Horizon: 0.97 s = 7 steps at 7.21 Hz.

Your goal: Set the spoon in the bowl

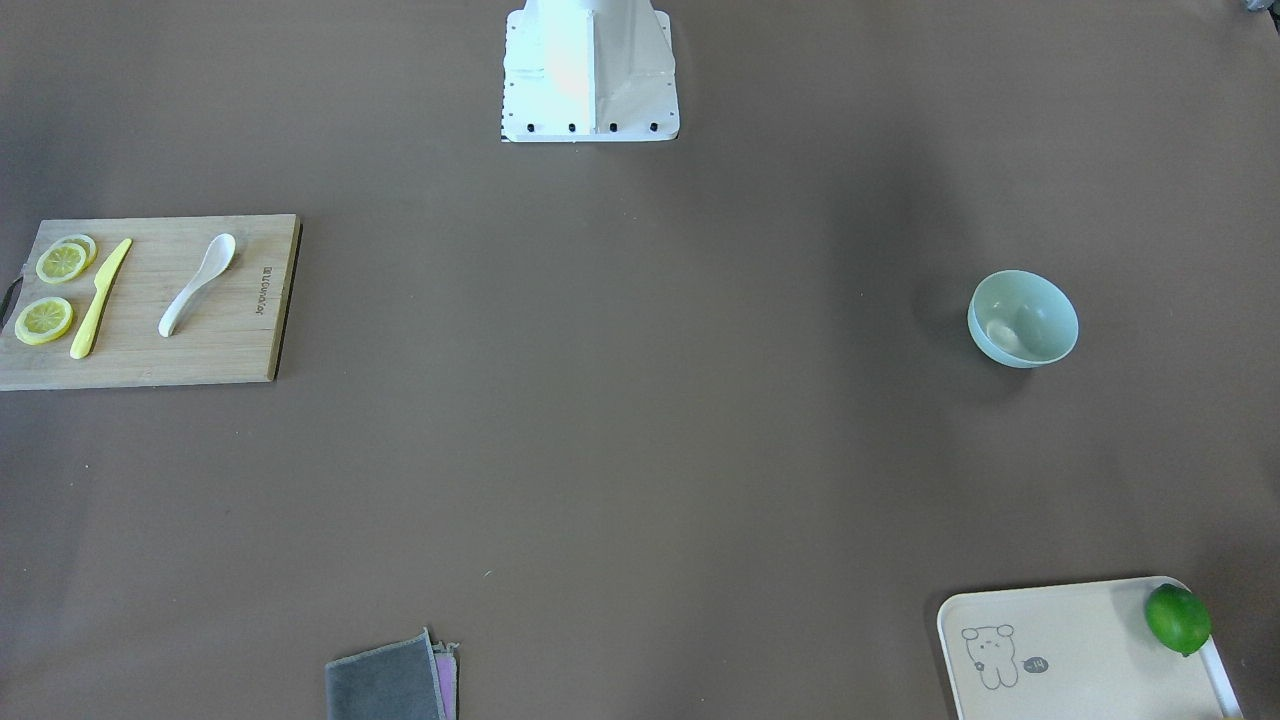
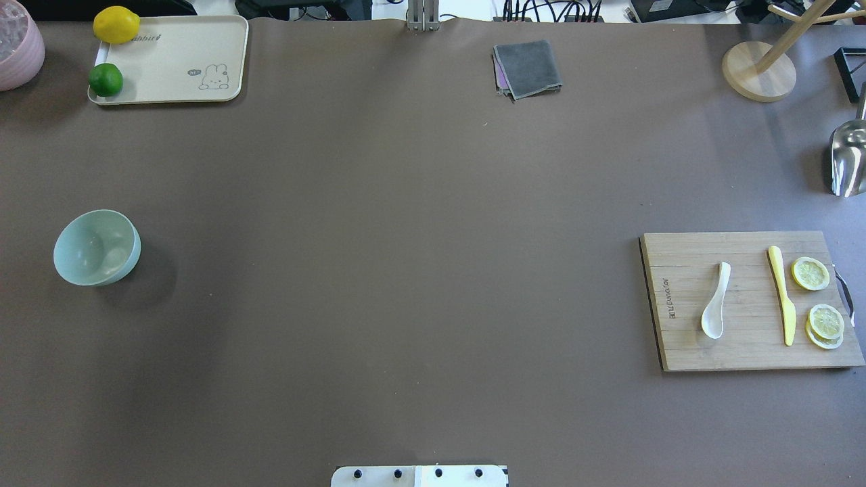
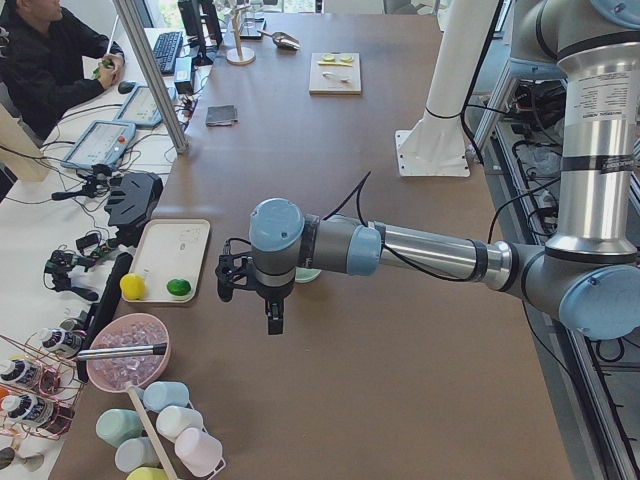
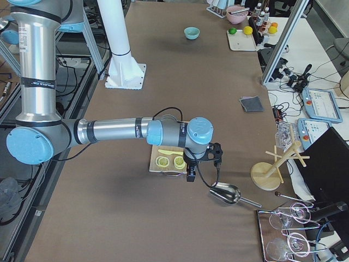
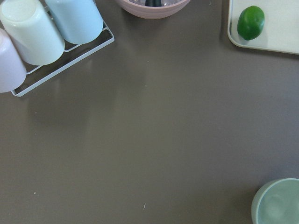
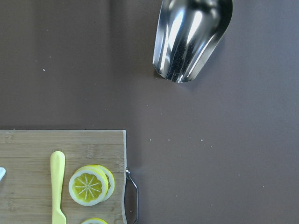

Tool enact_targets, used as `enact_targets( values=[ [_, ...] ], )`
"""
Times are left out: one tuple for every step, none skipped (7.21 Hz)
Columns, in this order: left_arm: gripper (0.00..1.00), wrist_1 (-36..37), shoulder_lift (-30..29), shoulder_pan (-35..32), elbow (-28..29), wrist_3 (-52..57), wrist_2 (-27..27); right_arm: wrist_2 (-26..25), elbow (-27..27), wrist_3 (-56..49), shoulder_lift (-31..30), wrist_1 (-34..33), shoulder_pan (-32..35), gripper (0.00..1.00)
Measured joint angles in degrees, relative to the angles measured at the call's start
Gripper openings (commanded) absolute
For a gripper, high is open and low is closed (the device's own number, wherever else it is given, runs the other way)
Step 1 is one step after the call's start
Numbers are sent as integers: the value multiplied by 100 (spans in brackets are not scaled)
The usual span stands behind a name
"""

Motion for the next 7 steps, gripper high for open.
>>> enact_targets(
  values=[
    [98, -98, 18, 1, 20, 24, 44, 4, -13, 9, 10, 1, 0, 100],
    [98, -248, 32, 2, 55, 51, 54, 17, -12, 32, 19, 1, 0, 100],
    [98, -314, 37, 2, 75, 52, 52, 27, -12, 40, 22, 1, 0, 100],
    [98, -338, 38, 2, 92, 51, 50, 33, -14, 41, 23, 1, 0, 100],
    [98, -354, 40, 2, 97, 52, 42, 34, 2, 40, 24, 3, 0, 100],
    [98, -371, 34, 5, 100, 55, 31, 29, 17, 40, 29, 7, 0, 100],
    [98, -382, 11, 8, 107, 55, 25, 30, 14, 35, 32, 7, 1, 100]
  ],
)
